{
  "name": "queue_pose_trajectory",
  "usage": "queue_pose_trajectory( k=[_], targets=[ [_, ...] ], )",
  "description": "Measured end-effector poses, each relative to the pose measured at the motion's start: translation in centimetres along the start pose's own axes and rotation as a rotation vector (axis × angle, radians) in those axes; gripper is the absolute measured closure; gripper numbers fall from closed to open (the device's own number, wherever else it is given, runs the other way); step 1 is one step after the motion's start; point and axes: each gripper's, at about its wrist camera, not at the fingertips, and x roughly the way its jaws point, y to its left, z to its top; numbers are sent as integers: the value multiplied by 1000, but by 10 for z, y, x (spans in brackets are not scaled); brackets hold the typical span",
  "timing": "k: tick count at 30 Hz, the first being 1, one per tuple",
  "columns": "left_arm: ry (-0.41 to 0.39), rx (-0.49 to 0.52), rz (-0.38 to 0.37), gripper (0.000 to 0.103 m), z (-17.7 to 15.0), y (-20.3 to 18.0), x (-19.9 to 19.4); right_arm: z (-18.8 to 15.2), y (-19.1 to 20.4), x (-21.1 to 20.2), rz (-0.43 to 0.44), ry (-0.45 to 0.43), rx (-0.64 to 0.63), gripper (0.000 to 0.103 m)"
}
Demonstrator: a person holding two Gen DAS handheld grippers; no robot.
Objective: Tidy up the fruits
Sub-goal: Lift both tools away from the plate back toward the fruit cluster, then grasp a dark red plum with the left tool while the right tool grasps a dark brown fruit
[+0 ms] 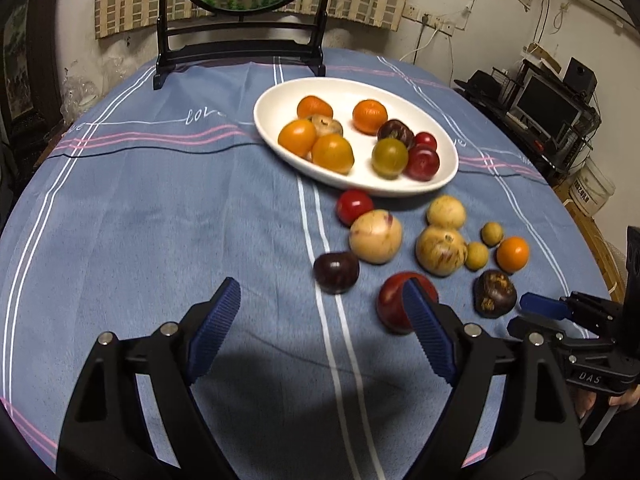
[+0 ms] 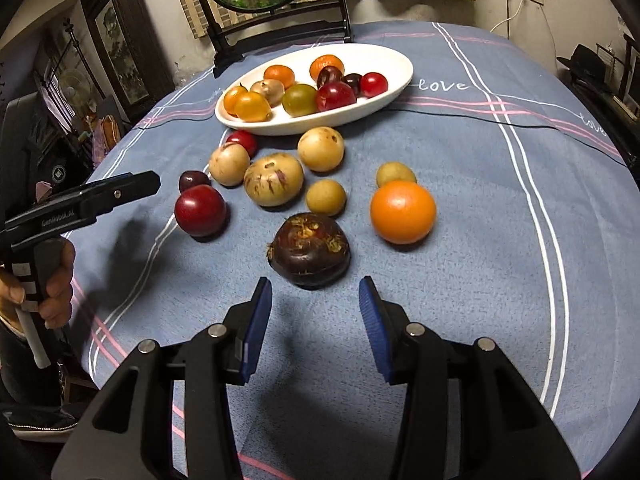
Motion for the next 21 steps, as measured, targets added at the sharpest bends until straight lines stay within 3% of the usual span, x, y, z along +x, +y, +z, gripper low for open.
queue_pose_trajectory(
  k=[3,5,10,18,21],
  targets=[
    [9,7,-1,18,-3,-1,1,0,2,4,-36,14,-11,57],
    [16,10,-6,18,-5,-2,2,1,3,5,-66,5,-16,35],
    [28,15,-11,17,-8,-4,5,11,10,7,-77,-33,-42,35],
    [33,30,-30,17,-9,-9,3,22,18,28,-87,1,-50,35],
    [44,32,-37,17,-10,-12,5,21,21,31,-136,-3,-67,48]
  ],
)
